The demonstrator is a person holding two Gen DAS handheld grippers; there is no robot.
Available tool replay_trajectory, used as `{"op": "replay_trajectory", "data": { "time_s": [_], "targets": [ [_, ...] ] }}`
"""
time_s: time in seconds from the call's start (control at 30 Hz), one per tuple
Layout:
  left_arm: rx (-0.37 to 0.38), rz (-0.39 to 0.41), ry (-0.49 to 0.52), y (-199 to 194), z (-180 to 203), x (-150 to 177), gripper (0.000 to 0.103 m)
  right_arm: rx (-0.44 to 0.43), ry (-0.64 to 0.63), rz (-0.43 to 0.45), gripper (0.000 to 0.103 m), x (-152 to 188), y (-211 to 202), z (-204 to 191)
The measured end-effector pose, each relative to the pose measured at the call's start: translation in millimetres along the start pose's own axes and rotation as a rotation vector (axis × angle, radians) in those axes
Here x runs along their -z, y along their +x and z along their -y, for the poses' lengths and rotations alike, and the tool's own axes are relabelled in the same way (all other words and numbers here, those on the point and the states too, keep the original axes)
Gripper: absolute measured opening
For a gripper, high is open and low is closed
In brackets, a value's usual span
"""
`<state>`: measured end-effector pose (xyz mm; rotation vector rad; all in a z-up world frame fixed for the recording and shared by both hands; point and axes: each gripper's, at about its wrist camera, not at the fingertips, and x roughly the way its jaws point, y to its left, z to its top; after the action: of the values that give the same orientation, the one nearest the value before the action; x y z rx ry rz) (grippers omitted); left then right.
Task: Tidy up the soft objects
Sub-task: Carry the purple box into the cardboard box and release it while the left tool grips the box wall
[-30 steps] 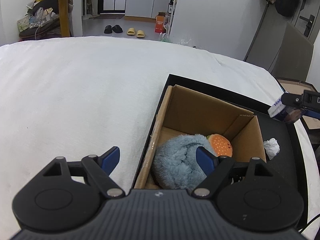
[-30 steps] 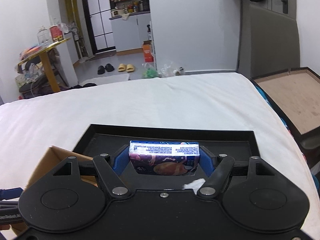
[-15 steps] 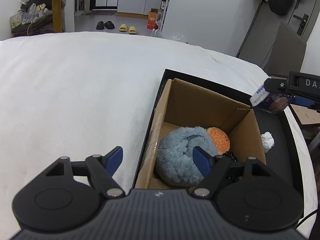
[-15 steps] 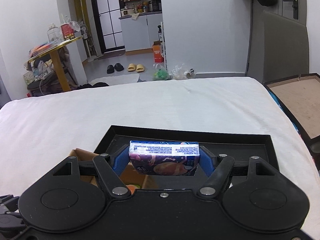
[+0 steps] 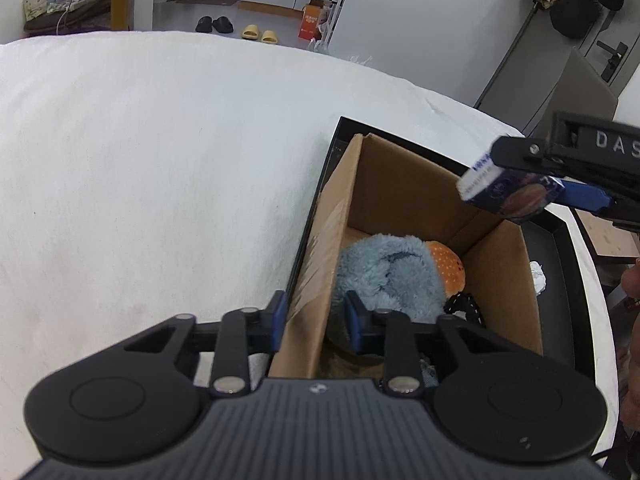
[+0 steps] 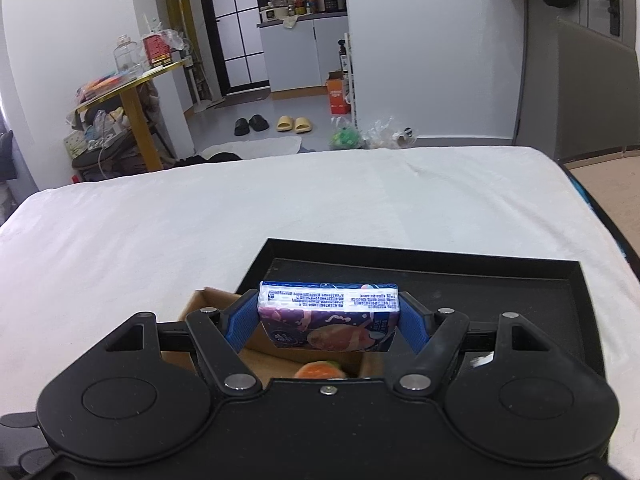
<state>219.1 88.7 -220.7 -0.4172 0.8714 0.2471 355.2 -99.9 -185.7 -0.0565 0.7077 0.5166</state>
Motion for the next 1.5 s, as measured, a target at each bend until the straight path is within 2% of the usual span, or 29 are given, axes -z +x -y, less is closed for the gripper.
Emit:
{"op": "replay_trajectory", "data": {
  "time_s": [0.1,0.6,0.73,1.23,1.5],
  "targets": [
    [-0.002,-0.010,-0.008,2.6,-2.3,0.8,0.017,-0.017,0.007,-0.010,0.071,0.8,4.3,-8.7],
    [0.000,-0.024,-0.047,5.5,-9.6,1.9,0.017,-0.084,0.032,-0.027,0.071,3.6,21.1,-30.9],
    [-0.001,-0.023,-0.050,3.7,-10.1,1.5,0.017,-0.114,0.041,-0.043,0.074,6.2,24.0,-32.5],
    [-0.032,-0.020,-0.045,2.0,-0.3,0.1,0.017,-0.124,0.116,-0.085,0.074,17.5,10.5,-6.2],
    [-0.061,0.012,-0.012,-3.8,11.3,-3.9,0.023,-0.124,0.148,-0.081,0.074,16.9,4.5,17.5]
  ]
}}
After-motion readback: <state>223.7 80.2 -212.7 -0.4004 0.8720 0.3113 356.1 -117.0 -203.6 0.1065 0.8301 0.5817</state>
